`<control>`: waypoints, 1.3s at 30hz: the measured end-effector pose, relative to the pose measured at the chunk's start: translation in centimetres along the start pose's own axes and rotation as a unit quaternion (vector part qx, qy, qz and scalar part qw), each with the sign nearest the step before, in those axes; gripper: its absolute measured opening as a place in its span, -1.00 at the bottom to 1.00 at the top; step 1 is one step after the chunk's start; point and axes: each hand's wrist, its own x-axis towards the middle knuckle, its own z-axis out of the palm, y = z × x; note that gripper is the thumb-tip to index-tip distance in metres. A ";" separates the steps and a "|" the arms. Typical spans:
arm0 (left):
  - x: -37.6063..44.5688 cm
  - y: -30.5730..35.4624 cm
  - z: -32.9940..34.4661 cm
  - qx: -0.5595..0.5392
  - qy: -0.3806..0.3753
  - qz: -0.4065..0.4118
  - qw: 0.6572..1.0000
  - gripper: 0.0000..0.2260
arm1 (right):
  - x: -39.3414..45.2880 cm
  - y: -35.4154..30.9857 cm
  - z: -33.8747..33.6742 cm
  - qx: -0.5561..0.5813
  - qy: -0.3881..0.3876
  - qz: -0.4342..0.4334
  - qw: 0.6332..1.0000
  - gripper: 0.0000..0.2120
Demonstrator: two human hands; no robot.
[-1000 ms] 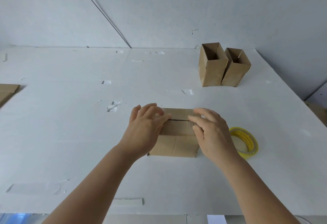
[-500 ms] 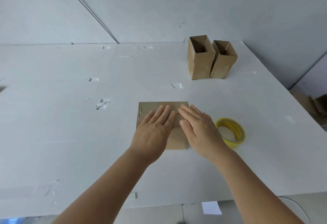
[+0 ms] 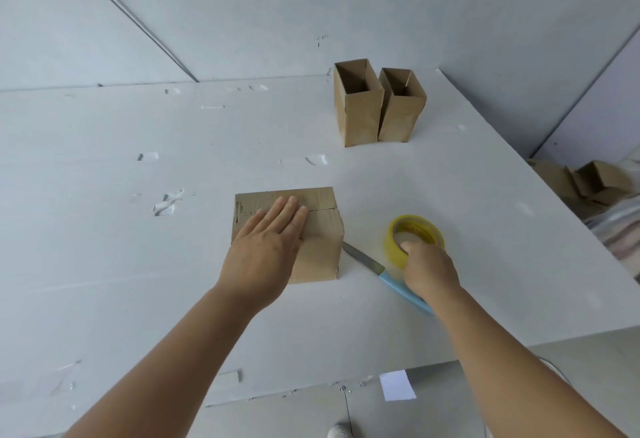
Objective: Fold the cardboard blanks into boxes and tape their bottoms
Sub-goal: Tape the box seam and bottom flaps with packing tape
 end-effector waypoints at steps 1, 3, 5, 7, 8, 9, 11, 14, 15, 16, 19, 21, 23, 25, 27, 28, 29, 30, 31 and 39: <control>0.0 0.0 0.0 -0.004 -0.001 -0.001 1.000 -0.48 | 0.2 0.2 0.2 0.012 0.004 -0.004 1.000 -0.56; 0.0 0.0 -0.1 -0.011 -0.001 -0.003 1.000 -0.48 | 0.2 0.6 0.3 0.022 0.016 -0.016 1.000 -0.69; 0.0 0.0 -0.2 -0.016 -0.003 -0.004 1.000 -0.47 | -0.1 0.7 0.1 0.057 0.048 -0.021 0.997 -0.85; 0.0 0.0 -0.3 -0.020 -0.005 -0.003 1.000 -0.46 | -0.4 0.4 -0.8 0.119 0.086 -0.028 0.989 -0.91; 0.0 -0.1 -0.4 -0.026 -0.006 -0.002 1.000 -0.45 | -0.6 0.1 -1.5 0.153 0.105 -0.039 0.982 -0.92; 0.0 -0.1 -0.5 -0.036 -0.007 -0.001 0.999 -0.44 | -0.8 -0.5 -2.3 0.186 0.120 -0.053 0.974 -0.92; 0.0 -0.1 -0.7 -0.063 -0.014 -0.003 0.998 -0.39 | -1.3 -2.0 -4.1 0.244 0.148 -0.088 0.954 -0.96; 0.3 0.1 -1.5 -0.139 -0.019 -0.020 0.990 -0.40 | -2.6 -4.9 -6.4 0.318 0.173 -0.143 0.921 -0.89; 0.4 0.1 -1.7 -0.169 -0.020 -0.030 0.985 -0.47 | -3.1 -6.0 -7.0 0.342 0.173 -0.161 0.910 -0.87; 0.4 0.2 -2.0 -0.198 -0.020 -0.038 0.979 -0.54 | -3.7 -7.1 -7.4 0.365 0.171 -0.181 0.897 -0.83; 0.4 0.3 -2.8 -0.282 -0.008 -0.088 0.955 -0.43 | -4.7 -10.3 -7.4 0.404 0.151 -0.231 0.872 -0.77; 0.3 0.3 -3.2 -0.324 0.000 -0.123 0.938 -0.32 | -4.9 -11.8 -6.4 0.395 0.157 -0.254 0.869 -0.76; 0.3 0.1 -3.6 -0.392 0.025 -0.153 0.907 -0.31 | -4.9 -12.9 -5.1 0.384 0.173 -0.264 0.868 -0.77; 0.2 -0.3 -4.1 -0.484 0.073 -0.195 0.850 -0.38 | -5.0 -13.5 -4.0 0.378 0.199 -0.265 0.864 -0.79; 0.3 -0.8 -4.5 -0.546 0.103 -0.241 0.796 -0.52 | -5.0 -13.7 -3.4 0.364 0.222 -0.270 0.863 -0.79; 0.5 -0.9 -4.9 -0.564 0.104 -0.250 0.780 -0.61 | -5.0 -13.8 -3.1 0.355 0.231 -0.273 0.864 -0.79; 0.7 -1.0 -5.2 -0.581 0.103 -0.252 0.767 -0.69 | -5.0 -13.8 -3.0 0.349 0.239 -0.275 0.863 -0.79; 0.9 -1.0 -5.4 -0.603 0.103 -0.256 0.748 -0.77 | -5.0 -13.9 -2.9 0.345 0.246 -0.278 0.862 -0.79; 1.1 -1.0 -5.6 -0.628 0.105 -0.263 0.725 -0.82 | -4.9 -14.0 -2.9 0.341 0.253 -0.281 0.861 -0.80; 2.1 -0.8 -6.2 -0.698 0.121 -0.369 0.602 -0.91 | -4.8 -14.3 -2.5 0.299 0.289 -0.315 0.853 -0.81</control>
